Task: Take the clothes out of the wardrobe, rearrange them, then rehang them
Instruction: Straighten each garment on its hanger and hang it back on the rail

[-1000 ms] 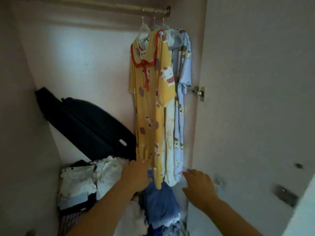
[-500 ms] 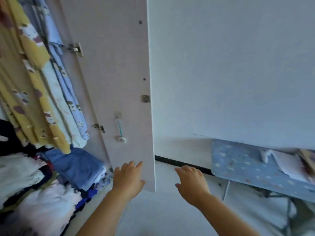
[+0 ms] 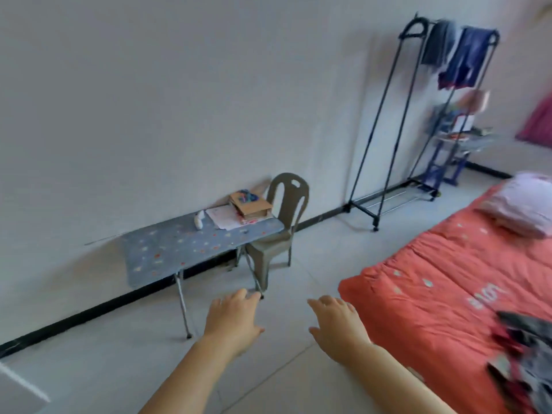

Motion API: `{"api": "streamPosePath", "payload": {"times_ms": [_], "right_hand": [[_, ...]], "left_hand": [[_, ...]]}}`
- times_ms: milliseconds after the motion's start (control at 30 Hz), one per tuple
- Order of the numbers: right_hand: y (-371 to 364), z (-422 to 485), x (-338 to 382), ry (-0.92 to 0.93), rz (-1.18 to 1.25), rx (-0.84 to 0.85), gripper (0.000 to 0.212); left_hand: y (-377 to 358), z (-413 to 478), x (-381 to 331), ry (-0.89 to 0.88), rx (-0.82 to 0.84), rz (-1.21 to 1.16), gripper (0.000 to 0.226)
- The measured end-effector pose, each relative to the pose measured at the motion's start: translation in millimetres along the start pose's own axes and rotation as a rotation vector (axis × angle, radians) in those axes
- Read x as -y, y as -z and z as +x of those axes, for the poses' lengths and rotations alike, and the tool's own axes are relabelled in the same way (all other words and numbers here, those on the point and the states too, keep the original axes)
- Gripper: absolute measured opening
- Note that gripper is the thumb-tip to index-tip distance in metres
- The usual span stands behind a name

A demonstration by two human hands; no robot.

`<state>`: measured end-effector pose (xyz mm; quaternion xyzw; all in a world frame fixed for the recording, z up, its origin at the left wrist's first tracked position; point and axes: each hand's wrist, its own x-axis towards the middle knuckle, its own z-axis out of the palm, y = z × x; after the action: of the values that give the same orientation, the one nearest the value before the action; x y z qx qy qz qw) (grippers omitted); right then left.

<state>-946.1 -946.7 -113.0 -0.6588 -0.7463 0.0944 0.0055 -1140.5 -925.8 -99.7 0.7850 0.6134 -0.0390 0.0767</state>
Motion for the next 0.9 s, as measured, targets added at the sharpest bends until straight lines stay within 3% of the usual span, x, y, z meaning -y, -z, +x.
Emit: {"api": "streamPosePath", "payload": {"times_ms": [400, 900], "right_hand": [[32.9, -174.8, -369.5, -0.517, 0.081, -0.036, 0.048], [14.1, -209.1, -641.4, -0.945, 0.216, 0.011, 0.053]], "left_hand": [[-24.5, 64.4, -436.4, -0.529, 0.09, 0.049, 0.067], [-82.1, 198.2, -724.7, -0.888, 0.279, 0.151, 0.058]]}}
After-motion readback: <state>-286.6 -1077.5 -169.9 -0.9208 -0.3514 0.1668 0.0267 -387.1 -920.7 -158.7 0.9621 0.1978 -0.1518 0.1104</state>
